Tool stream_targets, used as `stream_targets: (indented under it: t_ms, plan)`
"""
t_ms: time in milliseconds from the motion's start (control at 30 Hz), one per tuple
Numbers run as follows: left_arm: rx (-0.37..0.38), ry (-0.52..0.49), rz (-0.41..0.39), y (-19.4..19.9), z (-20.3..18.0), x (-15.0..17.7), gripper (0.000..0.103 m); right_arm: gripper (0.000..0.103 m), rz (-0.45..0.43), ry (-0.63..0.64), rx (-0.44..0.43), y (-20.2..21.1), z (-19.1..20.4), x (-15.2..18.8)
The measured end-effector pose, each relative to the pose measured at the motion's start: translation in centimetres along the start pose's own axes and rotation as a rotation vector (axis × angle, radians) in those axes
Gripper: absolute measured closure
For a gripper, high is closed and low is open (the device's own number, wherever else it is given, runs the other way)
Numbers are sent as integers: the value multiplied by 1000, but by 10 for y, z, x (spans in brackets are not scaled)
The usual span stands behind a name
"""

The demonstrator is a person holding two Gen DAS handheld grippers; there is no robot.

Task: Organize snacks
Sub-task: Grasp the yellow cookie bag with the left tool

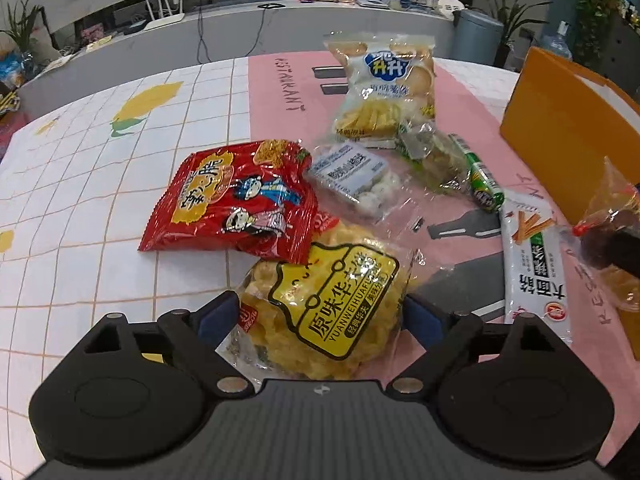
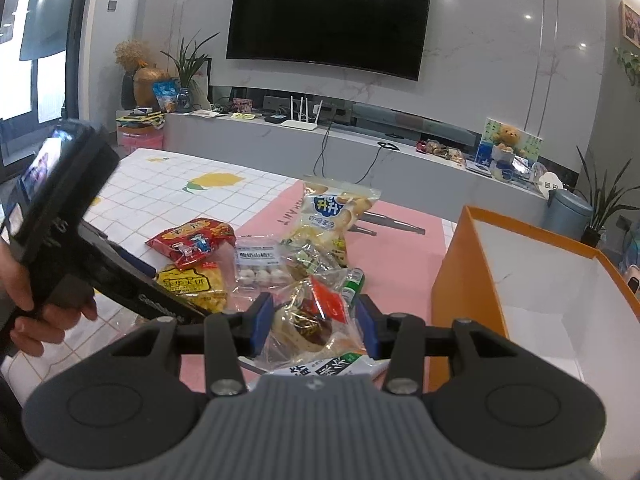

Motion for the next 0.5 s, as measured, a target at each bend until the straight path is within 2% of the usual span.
stream_targets:
  t_ms: [167, 500]
  plan:
    - [-8, 3, 52, 8, -13, 10, 5, 59, -1, 22, 9, 0, 1, 1]
    - [154, 134, 208, 43, -32, 40, 3, 59, -17, 8, 9, 6, -3, -5]
Point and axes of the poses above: each gripper's, at about its wrist camera, not at the fingertips, and y roughly against the way its jaws point, z to its left, x to its underside, the point moved 10 cm from there along -y, roughly the way its jaws point, and after that the axes turned 4 degrees about -y, right-handed, at the moved point
